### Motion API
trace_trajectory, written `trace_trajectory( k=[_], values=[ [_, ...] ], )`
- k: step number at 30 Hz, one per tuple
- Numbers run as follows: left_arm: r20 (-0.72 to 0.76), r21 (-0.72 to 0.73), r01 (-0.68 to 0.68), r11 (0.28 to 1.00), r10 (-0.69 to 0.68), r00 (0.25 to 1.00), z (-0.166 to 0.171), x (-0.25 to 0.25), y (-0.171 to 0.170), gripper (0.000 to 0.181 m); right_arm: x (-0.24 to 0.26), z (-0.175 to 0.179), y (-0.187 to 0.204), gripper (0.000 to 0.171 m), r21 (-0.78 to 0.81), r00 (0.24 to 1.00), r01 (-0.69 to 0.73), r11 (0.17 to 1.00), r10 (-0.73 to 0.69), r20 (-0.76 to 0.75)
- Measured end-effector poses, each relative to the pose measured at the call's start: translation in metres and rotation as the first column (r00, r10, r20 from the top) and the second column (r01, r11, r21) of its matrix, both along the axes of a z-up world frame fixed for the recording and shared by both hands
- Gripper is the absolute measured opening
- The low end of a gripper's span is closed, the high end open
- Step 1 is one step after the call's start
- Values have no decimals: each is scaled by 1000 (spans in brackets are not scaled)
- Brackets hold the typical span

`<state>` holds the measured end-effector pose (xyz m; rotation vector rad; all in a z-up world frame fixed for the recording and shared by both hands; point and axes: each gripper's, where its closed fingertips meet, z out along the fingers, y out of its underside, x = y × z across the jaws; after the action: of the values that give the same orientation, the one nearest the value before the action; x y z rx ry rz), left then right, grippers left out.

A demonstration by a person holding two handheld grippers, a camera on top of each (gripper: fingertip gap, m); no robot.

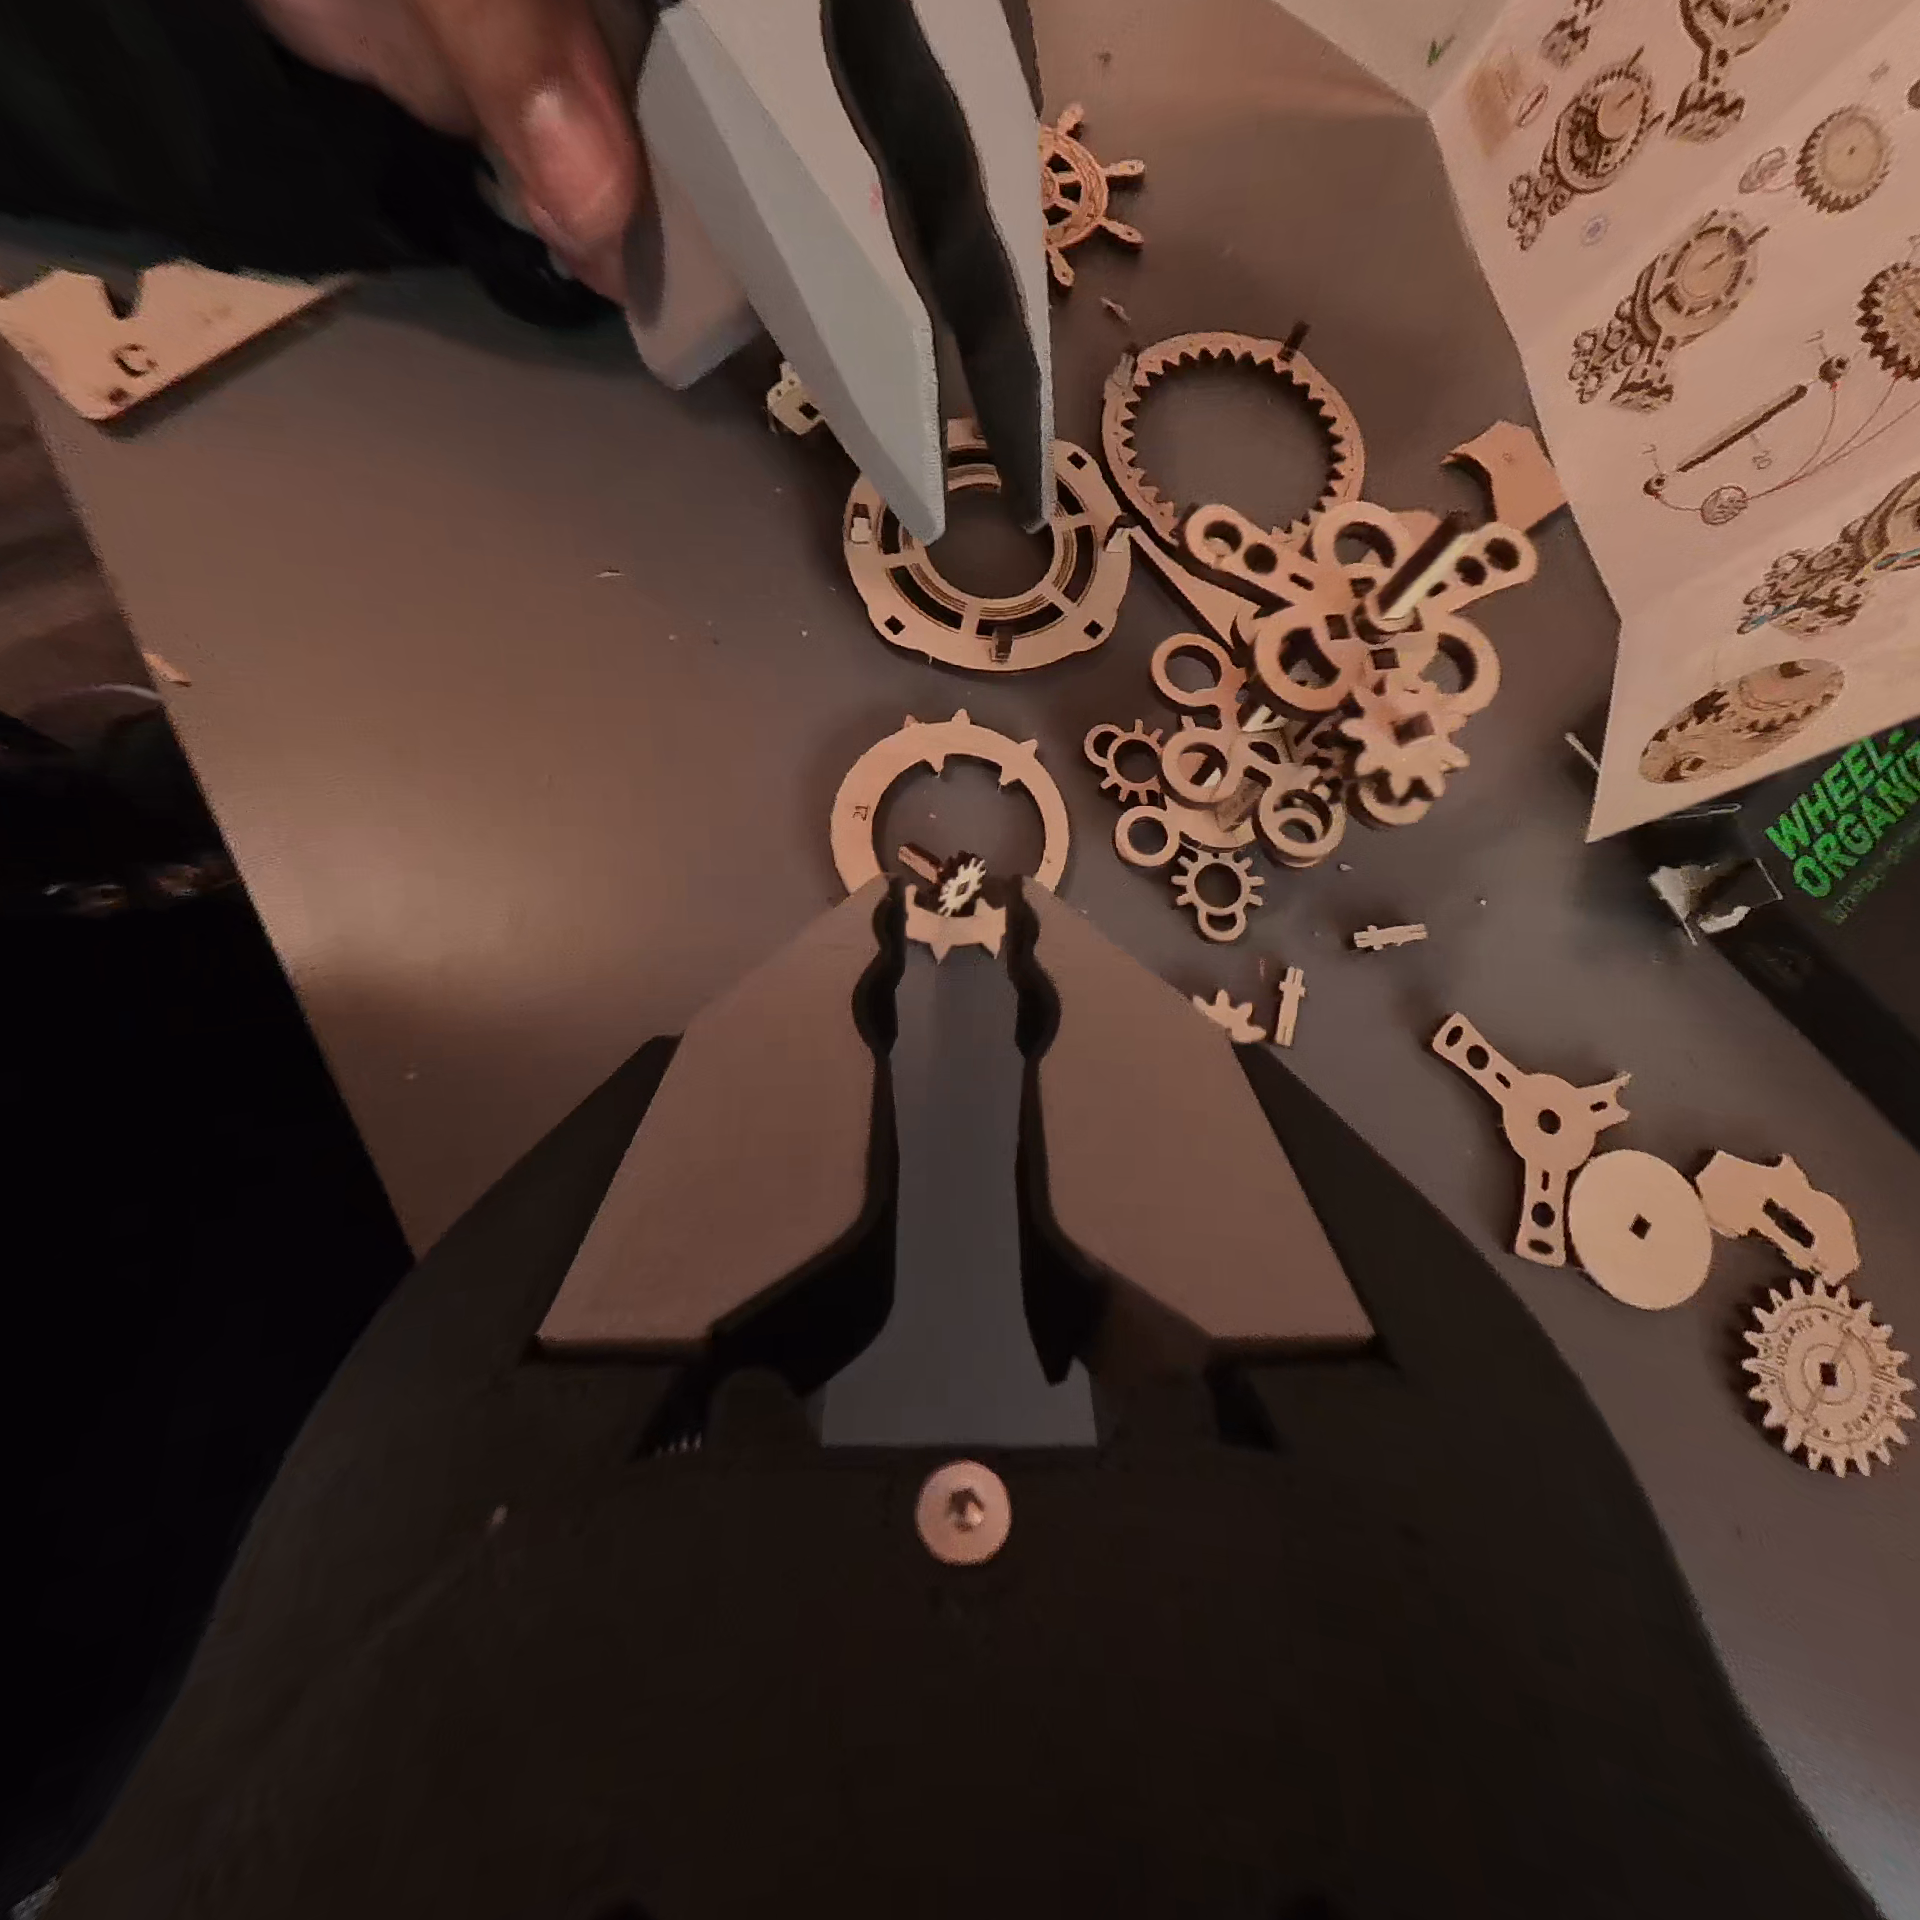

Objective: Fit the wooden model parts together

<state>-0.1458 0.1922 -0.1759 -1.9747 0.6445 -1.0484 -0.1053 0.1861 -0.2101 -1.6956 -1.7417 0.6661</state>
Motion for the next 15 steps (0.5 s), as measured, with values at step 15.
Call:
trace_trajectory(
  k=[15],
  values=[
    [-188,213,125,969,-85,978,0,20,-15,22,-4,43,-19,2,-546,952,-110,831,-69,-297]
  ],
)
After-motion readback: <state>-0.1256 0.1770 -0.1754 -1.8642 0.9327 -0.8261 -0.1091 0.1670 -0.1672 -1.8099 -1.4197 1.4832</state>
